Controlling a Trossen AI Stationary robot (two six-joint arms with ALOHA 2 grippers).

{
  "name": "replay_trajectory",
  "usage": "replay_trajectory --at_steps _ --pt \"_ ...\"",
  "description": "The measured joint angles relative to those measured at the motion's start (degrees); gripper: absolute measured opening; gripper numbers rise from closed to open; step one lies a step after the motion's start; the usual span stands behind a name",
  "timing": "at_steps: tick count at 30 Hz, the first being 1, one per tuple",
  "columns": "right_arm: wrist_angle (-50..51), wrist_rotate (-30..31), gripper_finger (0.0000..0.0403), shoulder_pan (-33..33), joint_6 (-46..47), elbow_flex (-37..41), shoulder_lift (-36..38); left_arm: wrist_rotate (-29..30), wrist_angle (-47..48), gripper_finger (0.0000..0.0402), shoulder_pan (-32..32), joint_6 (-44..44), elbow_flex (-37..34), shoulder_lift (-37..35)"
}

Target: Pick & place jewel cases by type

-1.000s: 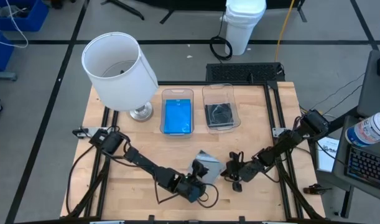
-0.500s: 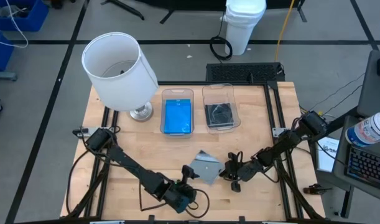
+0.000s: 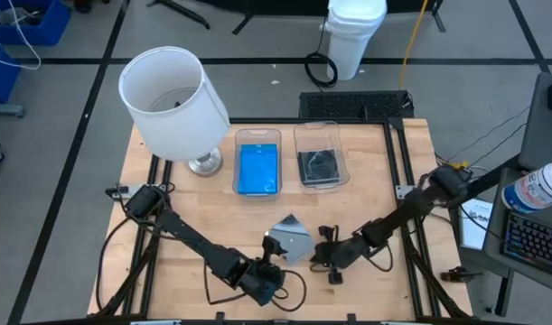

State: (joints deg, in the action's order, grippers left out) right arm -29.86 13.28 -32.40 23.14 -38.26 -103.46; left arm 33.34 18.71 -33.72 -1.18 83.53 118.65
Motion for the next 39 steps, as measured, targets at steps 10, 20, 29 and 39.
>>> replay_trajectory --at_steps 10,20,29,39 --pt "40.8 16.5 0.0 -4.9 10.1 -3.4 17.7 -0.3 2.3 0.0392 0.9 1.9 0.0 0.0" --pt "40.5 20.7 0.0 -3.2 24.1 1.8 15.5 -0.7 2.7 0.0392 1.9 6.7 0.0 0.0" --pt "22.5 13.8 0.0 -0.2 18.4 6.2 12.7 -4.0 5.5 0.0392 2.1 10.8 0.0 0.0" --pt "11.1 9.9 0.0 1.8 14.9 6.2 6.5 -1.8 9.8 0.0392 2.3 12.6 0.0 0.0"
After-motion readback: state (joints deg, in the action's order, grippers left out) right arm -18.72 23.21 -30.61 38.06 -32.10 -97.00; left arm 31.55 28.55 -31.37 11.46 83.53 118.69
